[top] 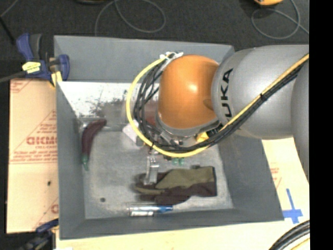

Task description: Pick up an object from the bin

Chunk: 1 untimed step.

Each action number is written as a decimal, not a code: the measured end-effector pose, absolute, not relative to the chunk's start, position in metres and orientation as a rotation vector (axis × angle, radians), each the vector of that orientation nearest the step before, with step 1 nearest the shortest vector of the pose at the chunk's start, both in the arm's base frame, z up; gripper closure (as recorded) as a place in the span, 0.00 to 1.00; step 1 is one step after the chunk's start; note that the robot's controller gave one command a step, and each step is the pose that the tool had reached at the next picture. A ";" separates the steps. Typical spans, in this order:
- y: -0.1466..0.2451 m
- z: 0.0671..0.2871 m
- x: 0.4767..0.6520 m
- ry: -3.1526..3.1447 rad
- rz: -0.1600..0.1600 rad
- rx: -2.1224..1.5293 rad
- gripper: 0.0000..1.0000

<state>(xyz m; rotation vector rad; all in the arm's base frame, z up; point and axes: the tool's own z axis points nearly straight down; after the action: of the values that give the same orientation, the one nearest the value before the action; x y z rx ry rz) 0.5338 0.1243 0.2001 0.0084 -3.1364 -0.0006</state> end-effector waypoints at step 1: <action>0.124 0.204 0.535 -3.144 -0.002 0.003 0.00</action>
Offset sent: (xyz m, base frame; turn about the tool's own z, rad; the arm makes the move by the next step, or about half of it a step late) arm -0.0022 -0.0560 -0.0827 -0.1727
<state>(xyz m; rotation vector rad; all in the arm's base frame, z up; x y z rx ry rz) 0.5353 0.1236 0.2044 0.0034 -3.1440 -0.0020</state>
